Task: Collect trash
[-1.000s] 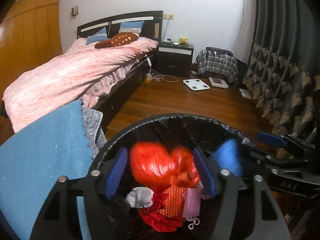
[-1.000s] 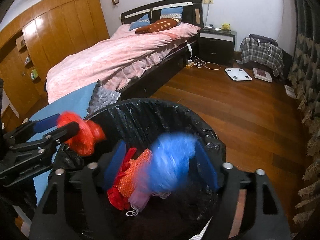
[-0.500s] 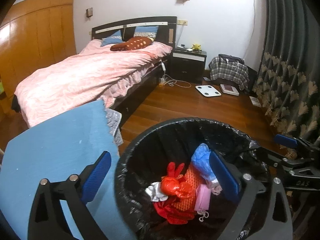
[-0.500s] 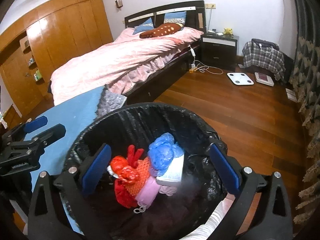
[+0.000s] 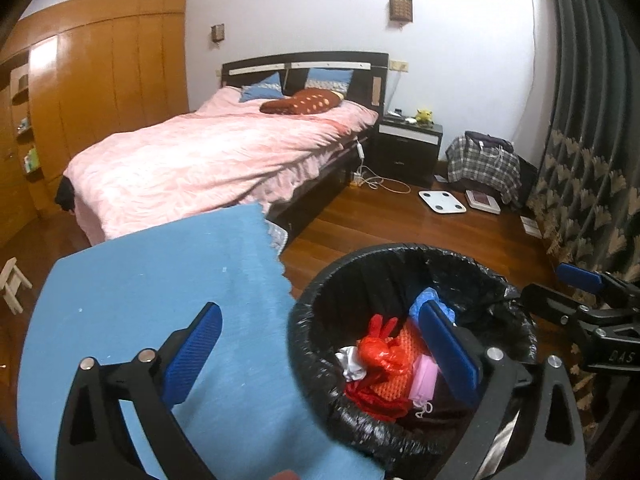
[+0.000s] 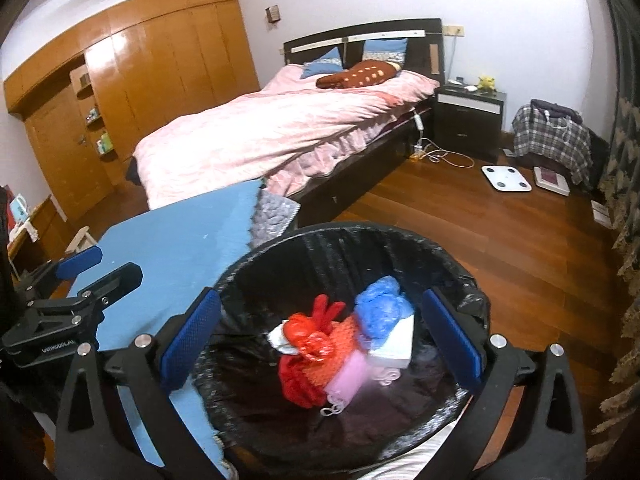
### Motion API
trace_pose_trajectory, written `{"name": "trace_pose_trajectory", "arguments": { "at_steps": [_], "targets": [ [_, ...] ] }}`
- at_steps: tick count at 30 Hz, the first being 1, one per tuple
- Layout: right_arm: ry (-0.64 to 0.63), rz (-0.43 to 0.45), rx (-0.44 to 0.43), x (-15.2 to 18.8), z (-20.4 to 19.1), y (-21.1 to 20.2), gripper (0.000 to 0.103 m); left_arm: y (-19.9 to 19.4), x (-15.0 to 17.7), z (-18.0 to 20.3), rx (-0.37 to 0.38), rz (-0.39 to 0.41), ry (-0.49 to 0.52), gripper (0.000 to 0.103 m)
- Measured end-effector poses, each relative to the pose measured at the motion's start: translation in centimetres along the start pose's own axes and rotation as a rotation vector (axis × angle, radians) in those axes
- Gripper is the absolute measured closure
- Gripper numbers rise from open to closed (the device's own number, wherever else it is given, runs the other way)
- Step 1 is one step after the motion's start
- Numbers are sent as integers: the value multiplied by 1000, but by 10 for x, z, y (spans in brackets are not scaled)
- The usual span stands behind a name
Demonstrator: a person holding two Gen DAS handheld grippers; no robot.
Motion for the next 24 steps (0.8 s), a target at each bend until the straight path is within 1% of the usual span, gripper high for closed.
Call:
{"name": "trace_pose_trajectory", "arguments": {
  "at_steps": [3,8,13,24],
  "targets": [
    [-12,3,-25,-4,-13,-9,5,-14,0,-7,-23,15,-3,6],
    [-47,20,-47,-11,-34,-23,5,-34,1,-16,-31,36,-34,6],
    [-67,31,-60,-16,-47,-32,5,-50,1,-21,-48,56,-45,6],
    [-94,26,-69,-15,-62,-34,5,-61,1,-26,-60,83,-53,6]
  ]
}}
Point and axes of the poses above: each gripper's, at about its wrist camera, not at the fingertips, and y roughly the way its jaws point, z to its right, x to its underside, the point moved 1 cm from there along y, roughly the way its jaws point, and after that the axes turned 7 degrees about z, right-handed, at the moved point
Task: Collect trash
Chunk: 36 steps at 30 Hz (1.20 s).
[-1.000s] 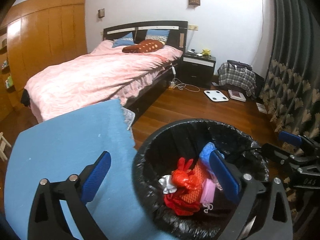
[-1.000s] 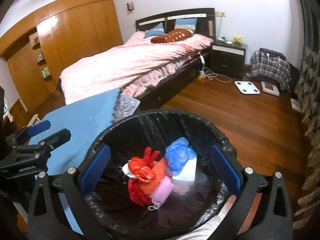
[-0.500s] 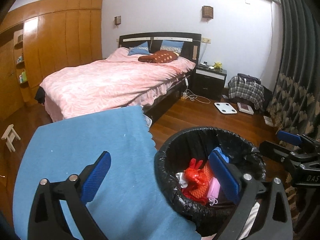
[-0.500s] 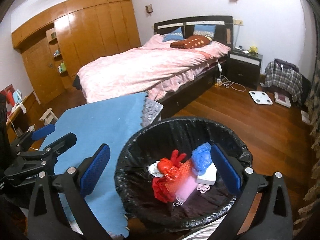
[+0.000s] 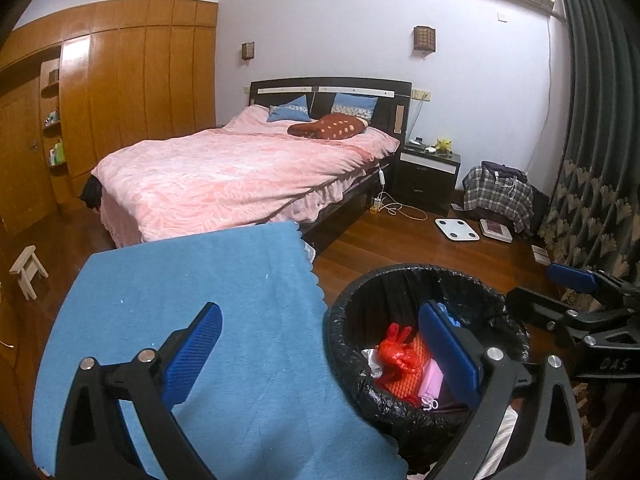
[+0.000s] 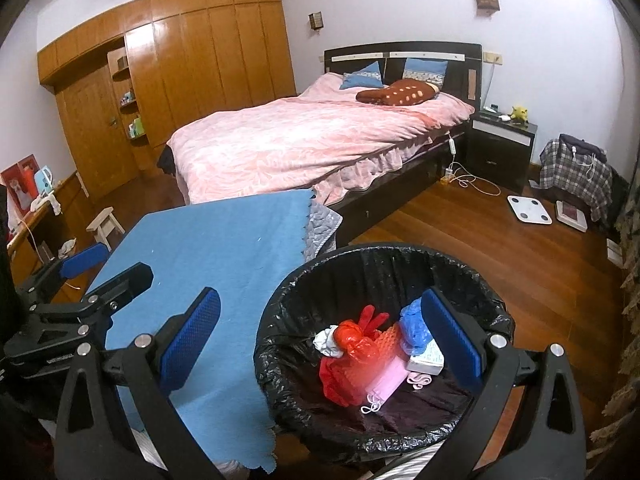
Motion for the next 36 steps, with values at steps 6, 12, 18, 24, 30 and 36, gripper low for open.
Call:
{"name": "trace_pose_trajectory", "arguments": {
  "at_steps": [6,12,18,24,30,36],
  "targets": [
    [0,0,3,1,-1,1,5,-1,1,0,0,-1,-2,6],
    [-1,0,2,1,-1,1,5,-3,0,-1,0,0,-2,6],
    [1,0,3,0,-1,1,5,-3,0,0,-1,1,-2,6],
    [-1,0,2,0,-1,1,5,-3,0,0,0,2,-2,6],
    [1,-1,2,0,-1,1,5,-3,0,0,-1,1,-1,6],
    [0,0,2,0,-1,1,5,-3,-1,0,-1,0,-2,6]
  ]
}}
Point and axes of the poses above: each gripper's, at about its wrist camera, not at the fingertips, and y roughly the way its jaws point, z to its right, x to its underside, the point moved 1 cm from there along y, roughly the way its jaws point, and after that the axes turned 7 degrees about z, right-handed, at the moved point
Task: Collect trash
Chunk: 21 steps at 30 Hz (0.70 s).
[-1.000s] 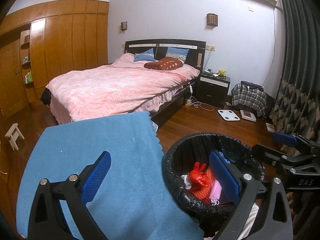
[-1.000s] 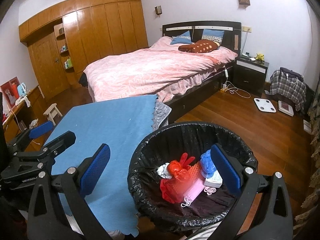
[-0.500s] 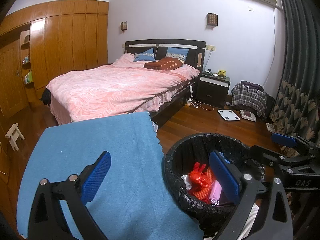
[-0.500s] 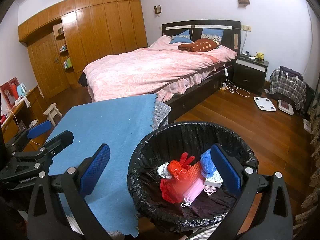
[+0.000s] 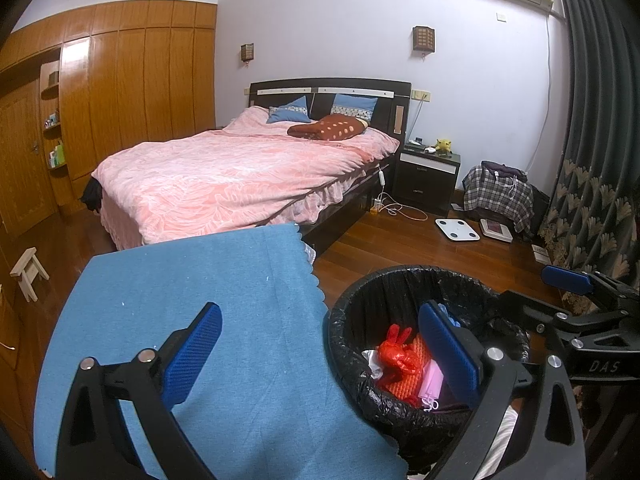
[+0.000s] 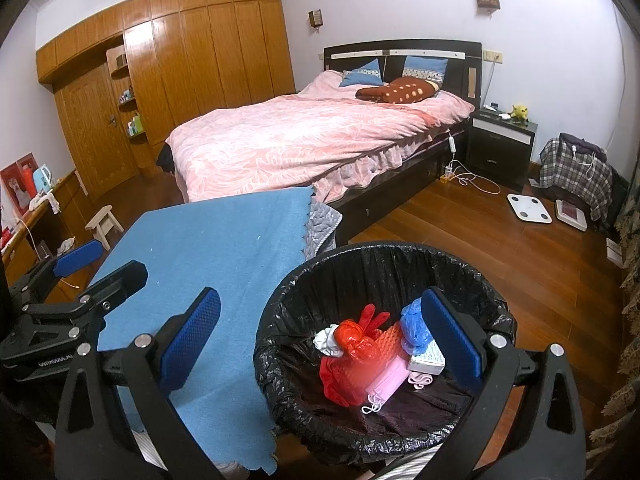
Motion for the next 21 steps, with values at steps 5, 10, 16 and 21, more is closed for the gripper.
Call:
{"name": "trace_pose_trajectory", "arguments": {
  "at_steps": [5,10,16,21],
  "targets": [
    [1,-1,0,0,0,0,5,0,0,0,-1,1,-1,6],
    [1,-2,-1,0,0,0,5,0,0,0,-1,1,0,6],
    [1,-3,-1,0,0,1,5,0,-1,-1,0,-1,0,6],
    [1,-2,-1,0,0,0,5,-1,-1,-1,0,-1,0,6]
  ]
}}
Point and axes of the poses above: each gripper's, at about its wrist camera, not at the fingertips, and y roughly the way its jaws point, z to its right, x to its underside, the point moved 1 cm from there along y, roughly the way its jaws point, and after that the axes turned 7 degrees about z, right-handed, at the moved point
